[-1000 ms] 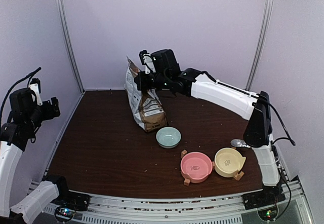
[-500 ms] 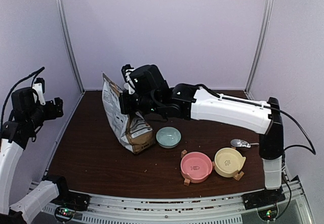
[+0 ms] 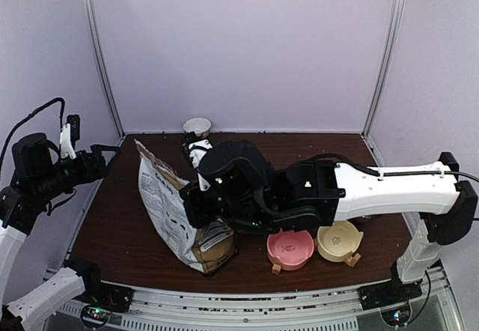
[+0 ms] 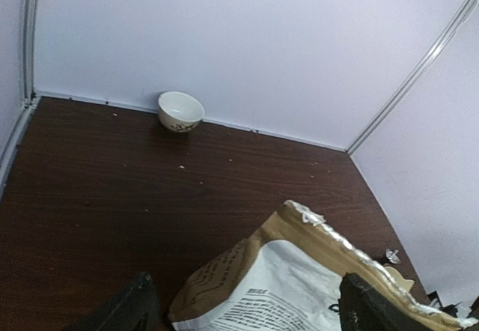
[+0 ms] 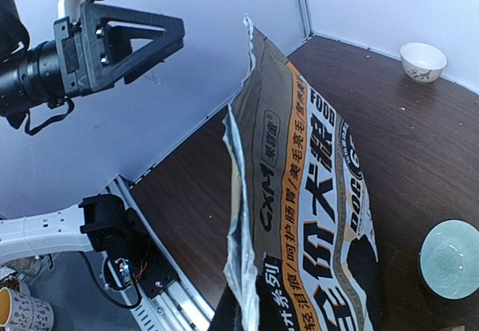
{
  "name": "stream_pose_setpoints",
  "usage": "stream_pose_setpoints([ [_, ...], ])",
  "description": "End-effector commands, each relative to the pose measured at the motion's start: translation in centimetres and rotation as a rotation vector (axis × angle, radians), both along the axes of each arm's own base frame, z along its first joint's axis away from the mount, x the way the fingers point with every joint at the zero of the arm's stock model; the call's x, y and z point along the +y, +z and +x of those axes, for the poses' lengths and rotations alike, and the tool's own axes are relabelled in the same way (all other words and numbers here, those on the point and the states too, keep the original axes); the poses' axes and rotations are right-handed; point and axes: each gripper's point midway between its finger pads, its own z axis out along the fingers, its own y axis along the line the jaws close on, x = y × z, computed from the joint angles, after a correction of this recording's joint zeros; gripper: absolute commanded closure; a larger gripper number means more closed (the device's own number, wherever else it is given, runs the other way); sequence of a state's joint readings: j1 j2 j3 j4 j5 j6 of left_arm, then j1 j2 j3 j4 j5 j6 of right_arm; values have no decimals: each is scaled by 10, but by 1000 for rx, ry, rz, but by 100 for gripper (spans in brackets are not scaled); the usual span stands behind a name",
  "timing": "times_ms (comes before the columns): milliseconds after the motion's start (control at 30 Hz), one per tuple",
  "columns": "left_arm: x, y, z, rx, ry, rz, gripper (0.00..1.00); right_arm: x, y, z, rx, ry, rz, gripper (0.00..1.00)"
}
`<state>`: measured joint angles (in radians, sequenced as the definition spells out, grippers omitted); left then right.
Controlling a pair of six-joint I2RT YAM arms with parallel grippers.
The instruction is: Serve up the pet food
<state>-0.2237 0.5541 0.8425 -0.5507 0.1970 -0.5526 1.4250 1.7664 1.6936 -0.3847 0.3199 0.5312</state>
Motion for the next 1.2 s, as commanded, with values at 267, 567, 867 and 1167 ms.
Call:
stream_pose_setpoints([
  [267,-63,-9,-26,157,-244,-275,13,17,37,-36,-21,118,100,75],
  [567,-79,-5,-32,192,-292,-319,14,-49,60,-7,-151,-8,2,27],
  [867,-60,-68,-28,316,-150,-239,27,-90,6,28,38,-63,6,30],
  [1167,-58,-150,-20,501,-90,-124,38,-81,-88,48,186,-25,-64,26],
])
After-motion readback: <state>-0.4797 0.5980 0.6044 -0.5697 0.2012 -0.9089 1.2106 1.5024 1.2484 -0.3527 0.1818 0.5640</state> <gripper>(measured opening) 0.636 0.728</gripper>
